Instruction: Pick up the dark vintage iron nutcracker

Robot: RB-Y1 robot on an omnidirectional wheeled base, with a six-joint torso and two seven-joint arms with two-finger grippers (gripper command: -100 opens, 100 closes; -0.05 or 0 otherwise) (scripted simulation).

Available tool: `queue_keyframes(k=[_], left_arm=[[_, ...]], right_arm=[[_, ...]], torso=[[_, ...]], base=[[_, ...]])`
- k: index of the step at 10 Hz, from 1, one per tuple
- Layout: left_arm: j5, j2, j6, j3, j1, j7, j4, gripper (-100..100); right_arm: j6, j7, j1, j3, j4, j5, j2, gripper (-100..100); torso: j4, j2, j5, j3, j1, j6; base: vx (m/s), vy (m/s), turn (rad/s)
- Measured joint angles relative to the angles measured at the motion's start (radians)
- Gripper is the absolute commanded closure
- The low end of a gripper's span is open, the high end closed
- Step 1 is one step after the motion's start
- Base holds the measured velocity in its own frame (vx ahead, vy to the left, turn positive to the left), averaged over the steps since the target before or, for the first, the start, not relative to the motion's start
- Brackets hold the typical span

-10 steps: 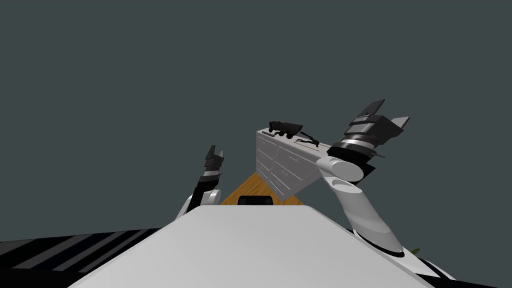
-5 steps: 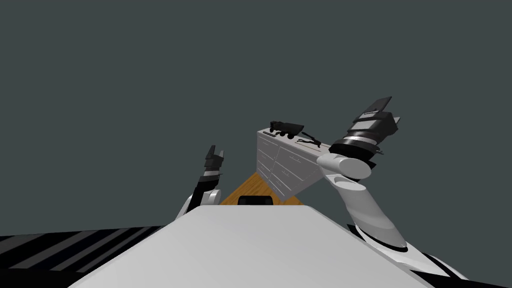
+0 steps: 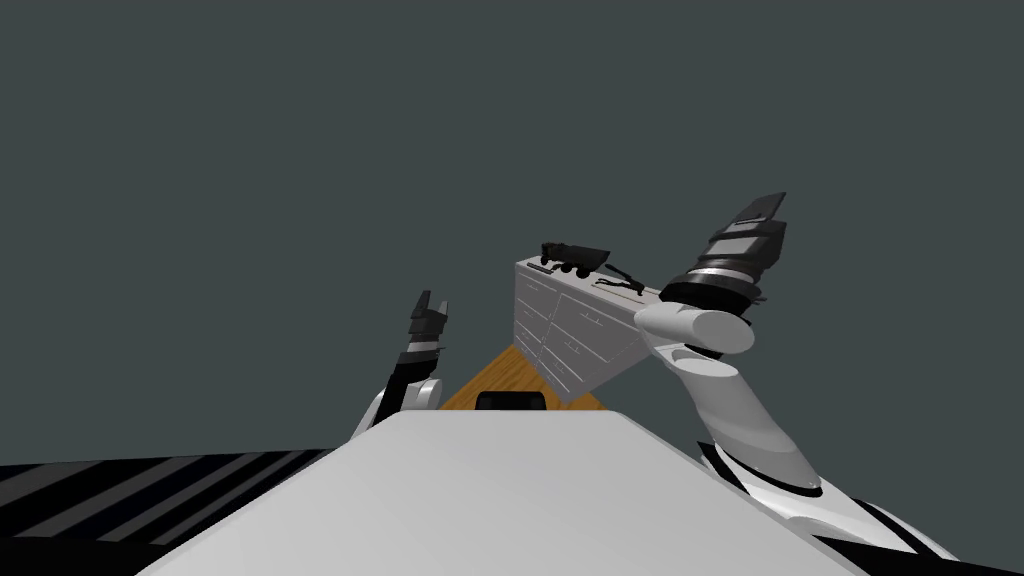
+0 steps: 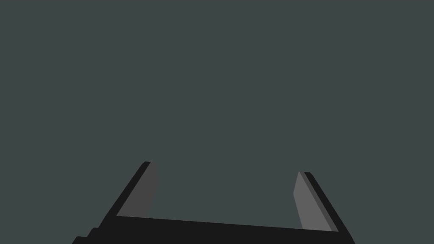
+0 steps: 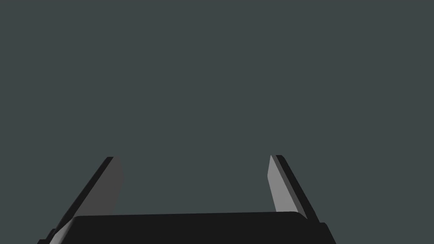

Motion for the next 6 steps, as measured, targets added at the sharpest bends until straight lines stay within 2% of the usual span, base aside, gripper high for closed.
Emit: queue_keyframes(k=[2, 4, 6], left_arm=[[0.0, 0.0, 0.0, 0.0, 0.0, 0.0, 0.0, 0], [0.0, 0.0, 0.0, 0.0, 0.0, 0.0, 0.0, 0], [0.0, 0.0, 0.0, 0.0, 0.0, 0.0, 0.0, 0]], right_arm=[[0.002, -0.004, 0.0, -0.005, 0.004, -0.055, -0.004, -100], [-0.027, -0.041, -0.022, -0.01, -0.001, -0.118, -0.037, -100], [-0.031, -0.05, -0.02, -0.016, -0.004, -0.183, -0.042, -100]], torso=[[0.0, 0.0, 0.0, 0.0, 0.0, 0.0], [0.0, 0.0, 0.0, 0.0, 0.0, 0.0], [0.0, 0.0, 0.0, 0.0, 0.0, 0.0]], base=[[0.0, 0.003, 0.032], [0.001, 0.001, 0.015], [0.0, 0.001, 0.025]])
